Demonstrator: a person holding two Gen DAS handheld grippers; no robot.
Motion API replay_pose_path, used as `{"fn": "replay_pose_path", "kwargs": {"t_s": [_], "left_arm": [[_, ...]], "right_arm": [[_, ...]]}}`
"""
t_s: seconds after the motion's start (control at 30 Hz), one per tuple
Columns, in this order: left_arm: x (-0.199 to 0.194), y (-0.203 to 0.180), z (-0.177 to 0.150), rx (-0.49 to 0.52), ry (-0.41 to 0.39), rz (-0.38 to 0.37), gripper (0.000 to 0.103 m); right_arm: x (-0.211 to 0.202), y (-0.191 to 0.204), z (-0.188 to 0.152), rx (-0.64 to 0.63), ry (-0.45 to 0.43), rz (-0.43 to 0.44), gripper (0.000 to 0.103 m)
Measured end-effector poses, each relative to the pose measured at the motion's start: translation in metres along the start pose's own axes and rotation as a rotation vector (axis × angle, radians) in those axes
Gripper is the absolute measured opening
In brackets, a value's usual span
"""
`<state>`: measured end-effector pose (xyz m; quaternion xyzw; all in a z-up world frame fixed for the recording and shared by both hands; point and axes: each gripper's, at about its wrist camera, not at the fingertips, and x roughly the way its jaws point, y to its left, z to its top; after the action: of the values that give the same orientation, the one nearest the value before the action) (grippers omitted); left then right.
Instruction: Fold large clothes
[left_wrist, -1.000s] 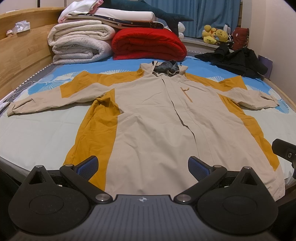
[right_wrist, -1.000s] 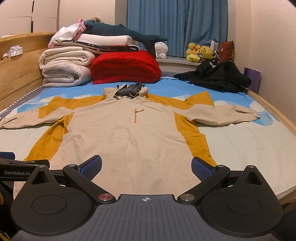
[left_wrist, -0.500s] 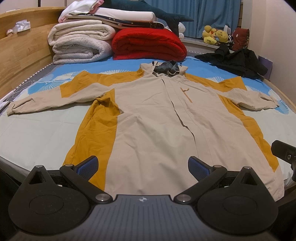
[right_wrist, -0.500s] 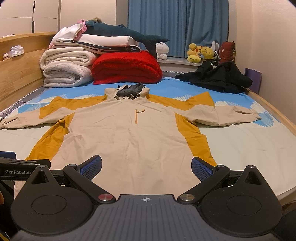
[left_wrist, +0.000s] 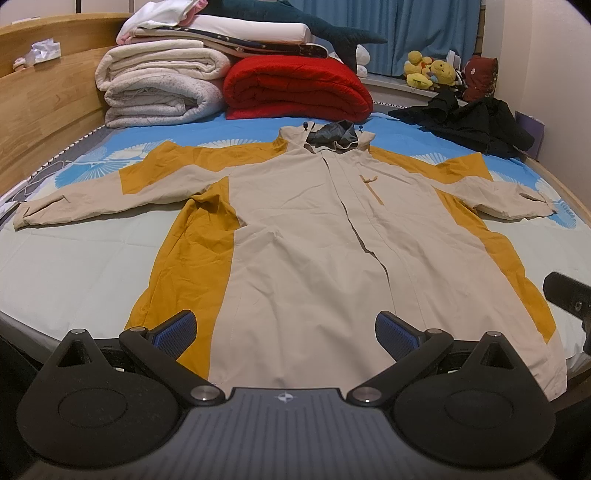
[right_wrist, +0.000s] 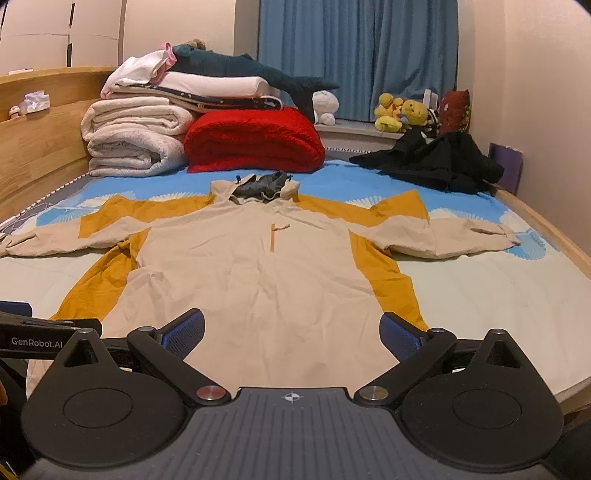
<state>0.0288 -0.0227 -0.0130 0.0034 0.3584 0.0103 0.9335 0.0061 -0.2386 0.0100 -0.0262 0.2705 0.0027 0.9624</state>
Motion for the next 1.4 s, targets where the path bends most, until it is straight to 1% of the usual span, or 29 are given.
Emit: {"fn": "replay_pose_path", "kwargs": {"t_s": [0.13, 0.23, 0.33, 0.43, 0.53, 0.63, 0.7, 0.73, 0.77, 0.83, 0.93, 1.0, 1.1, 1.13, 1.2, 1.27, 1.3, 1.37, 1.4], "left_arm": [[0.000, 0.000, 0.001, 0.001, -0.001, -0.003, 0.103], [-0.003, 0.000, 0.001, 0.009, -0.012, -0.013, 0.103], [-0.010, 0.001, 0.006, 0.022, -0.058, -0.037, 0.103], [-0.017, 0.001, 0.021, 0.052, -0.121, -0.069, 0.097], [-0.021, 0.000, 0.045, 0.084, -0.195, -0.069, 0.097], [-0.015, -0.001, 0.079, 0.109, -0.270, -0.072, 0.097], [-0.007, -0.002, 0.103, 0.120, -0.325, -0.064, 0.095], [-0.003, -0.002, 0.114, 0.125, -0.349, -0.063, 0.092], [0.004, -0.003, 0.127, 0.127, -0.375, -0.060, 0.089], [0.019, -0.001, 0.155, 0.131, -0.413, -0.053, 0.088], [0.045, 0.001, 0.190, 0.129, -0.453, -0.034, 0.089], [0.065, 0.000, 0.208, 0.136, -0.474, 0.002, 0.091], [0.097, 0.010, 0.223, 0.138, -0.463, 0.013, 0.091], [0.109, 0.015, 0.224, 0.127, -0.457, 0.021, 0.091], [0.130, 0.032, 0.220, 0.091, -0.432, 0.033, 0.091], [0.155, 0.054, 0.213, 0.028, -0.341, 0.034, 0.089], [0.168, 0.063, 0.213, -0.010, -0.290, 0.046, 0.088], [0.189, 0.079, 0.215, -0.049, -0.248, 0.071, 0.083], [0.199, 0.088, 0.218, -0.059, -0.233, 0.090, 0.081]], "right_arm": [[-0.002, 0.001, 0.002, 0.005, -0.035, -0.008, 0.098], [0.000, 0.000, 0.002, 0.009, -0.042, -0.024, 0.098], [0.002, -0.003, 0.001, 0.021, -0.027, -0.027, 0.098], [0.005, -0.004, 0.000, 0.020, -0.006, -0.038, 0.098], [0.007, -0.007, -0.001, 0.026, 0.003, -0.045, 0.098], [0.009, -0.010, -0.001, 0.040, 0.013, -0.050, 0.098], [0.011, -0.011, 0.000, 0.049, 0.019, -0.057, 0.098], [0.012, -0.012, 0.000, 0.053, 0.022, -0.059, 0.098], [0.013, -0.012, 0.001, 0.056, 0.025, -0.060, 0.098], [0.015, -0.011, 0.003, 0.061, 0.031, -0.063, 0.096], [0.021, -0.011, 0.007, 0.062, 0.041, -0.075, 0.093], [0.025, -0.010, 0.009, 0.067, 0.049, -0.080, 0.087], [0.029, -0.011, 0.013, 0.075, 0.049, -0.085, 0.082], [0.030, -0.012, 0.015, 0.078, 0.045, -0.085, 0.081], [0.031, -0.012, 0.019, 0.080, 0.028, -0.082, 0.075], [0.031, -0.015, 0.026, 0.088, 0.007, -0.079, 0.071], [0.032, -0.016, 0.031, 0.094, -0.012, -0.074, 0.066], [0.036, -0.018, 0.042, 0.104, -0.046, -0.064, 0.063], [0.039, -0.019, 0.049, 0.105, -0.065, -0.058, 0.063]]}}
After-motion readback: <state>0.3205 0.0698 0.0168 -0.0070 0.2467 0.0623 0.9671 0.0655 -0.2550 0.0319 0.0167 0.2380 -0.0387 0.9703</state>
